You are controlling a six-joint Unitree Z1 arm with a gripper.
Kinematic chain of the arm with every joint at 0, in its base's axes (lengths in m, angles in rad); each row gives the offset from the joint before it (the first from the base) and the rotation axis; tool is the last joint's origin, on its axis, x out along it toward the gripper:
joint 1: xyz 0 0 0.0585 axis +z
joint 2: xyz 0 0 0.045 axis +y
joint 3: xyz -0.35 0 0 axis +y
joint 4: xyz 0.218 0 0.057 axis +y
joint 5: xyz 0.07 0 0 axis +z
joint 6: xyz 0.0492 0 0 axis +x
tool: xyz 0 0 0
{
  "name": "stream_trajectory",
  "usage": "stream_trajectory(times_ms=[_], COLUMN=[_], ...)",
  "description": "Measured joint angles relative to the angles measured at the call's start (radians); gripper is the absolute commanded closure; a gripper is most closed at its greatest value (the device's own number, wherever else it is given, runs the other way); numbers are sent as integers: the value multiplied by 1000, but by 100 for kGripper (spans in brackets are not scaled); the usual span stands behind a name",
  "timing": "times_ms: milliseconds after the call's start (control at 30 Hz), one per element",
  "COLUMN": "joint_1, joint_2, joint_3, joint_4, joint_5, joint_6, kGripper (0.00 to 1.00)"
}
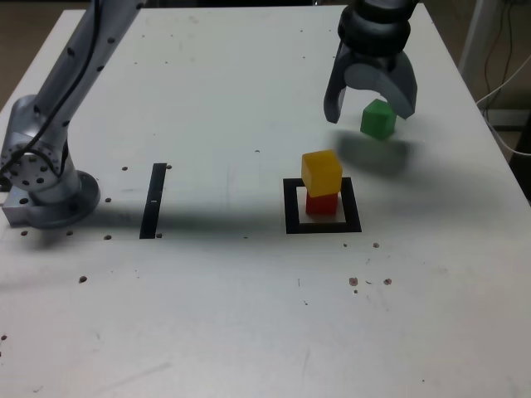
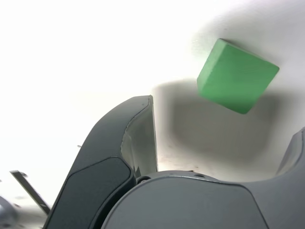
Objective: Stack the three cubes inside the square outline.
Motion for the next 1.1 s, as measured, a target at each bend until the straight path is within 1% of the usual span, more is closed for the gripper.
stream_trajectory(times_ms=[167,267,400,600,733,867,1100], joint_1=[21,24,24,26,27,27,32], joint_2=[-6,-6,-1,46,67,111,166], joint_3=[42,47,46,-16,-60,-120,-205], joint_4=[-25,-43,-55,-51,-22,-3,42], joint_5=[-18,-33,-35,-27,-15,-6,-4], joint_6=[-141,-190,-221,-228,-222,-214,-192], kGripper=[0,0,0,0,1,2,6])
